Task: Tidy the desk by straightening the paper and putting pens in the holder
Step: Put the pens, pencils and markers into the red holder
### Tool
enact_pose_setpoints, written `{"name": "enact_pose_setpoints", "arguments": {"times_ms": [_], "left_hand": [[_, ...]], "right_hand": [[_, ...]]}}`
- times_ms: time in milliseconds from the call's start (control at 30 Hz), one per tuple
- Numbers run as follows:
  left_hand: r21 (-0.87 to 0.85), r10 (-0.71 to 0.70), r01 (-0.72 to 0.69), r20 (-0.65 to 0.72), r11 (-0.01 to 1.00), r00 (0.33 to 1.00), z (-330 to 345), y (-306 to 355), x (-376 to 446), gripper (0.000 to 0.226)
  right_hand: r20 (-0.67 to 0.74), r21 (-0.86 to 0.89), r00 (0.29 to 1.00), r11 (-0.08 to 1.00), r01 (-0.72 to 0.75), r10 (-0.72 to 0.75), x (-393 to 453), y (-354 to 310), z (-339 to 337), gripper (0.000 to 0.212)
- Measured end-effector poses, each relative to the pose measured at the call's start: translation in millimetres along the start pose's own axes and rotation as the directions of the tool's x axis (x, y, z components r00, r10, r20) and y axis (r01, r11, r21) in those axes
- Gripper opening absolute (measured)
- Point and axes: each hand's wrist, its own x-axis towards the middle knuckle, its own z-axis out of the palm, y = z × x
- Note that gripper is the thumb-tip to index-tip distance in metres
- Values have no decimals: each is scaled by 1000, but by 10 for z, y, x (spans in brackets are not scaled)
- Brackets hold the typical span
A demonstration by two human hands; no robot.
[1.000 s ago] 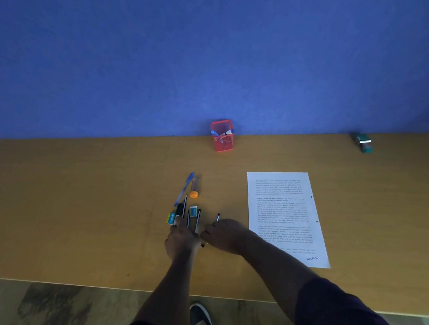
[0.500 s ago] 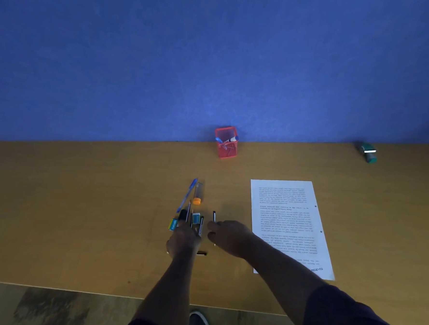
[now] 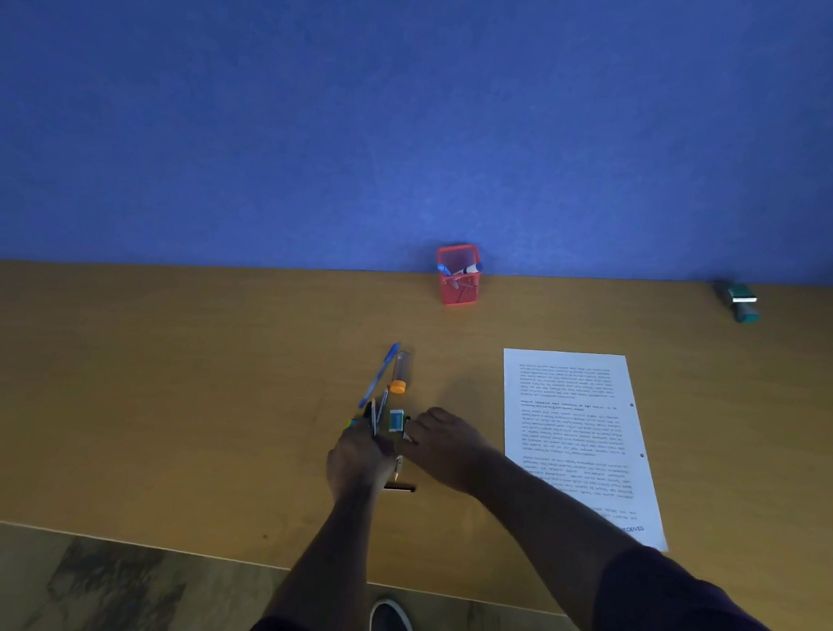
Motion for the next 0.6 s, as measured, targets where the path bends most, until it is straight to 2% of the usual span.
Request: {"name": "enact_pose_setpoints", "arguments": {"times_ms": [100, 200, 267, 367, 467, 600], "left_hand": [[-88, -6, 8, 25, 996, 1000, -33, -58, 26, 23], [-119, 6, -7, -7, 993, 1000, -62, -76, 39, 12], [-130, 21, -25, -29, 991, 999, -76, -68, 36, 19], [-154, 94, -96, -19, 983, 995, -86, -37, 29, 34], [-87, 186, -182, 31, 979, 982, -79, 9, 48, 49], [-1, 224, -225, 100, 974, 969, -31, 65, 115, 44]], "right_hand": [[37, 80, 999, 996, -28, 25, 61, -15, 32, 36], [71, 114, 997, 994, -5, -3, 77, -17, 70, 48], [109, 135, 994, 991, -14, -1, 88, -15, 89, 54], [158, 134, 987, 990, -43, 21, 121, -11, 74, 50], [169, 135, 984, 988, -75, 52, 123, 3, 64, 44], [179, 137, 983, 988, -67, 41, 101, 7, 84, 35]]}}
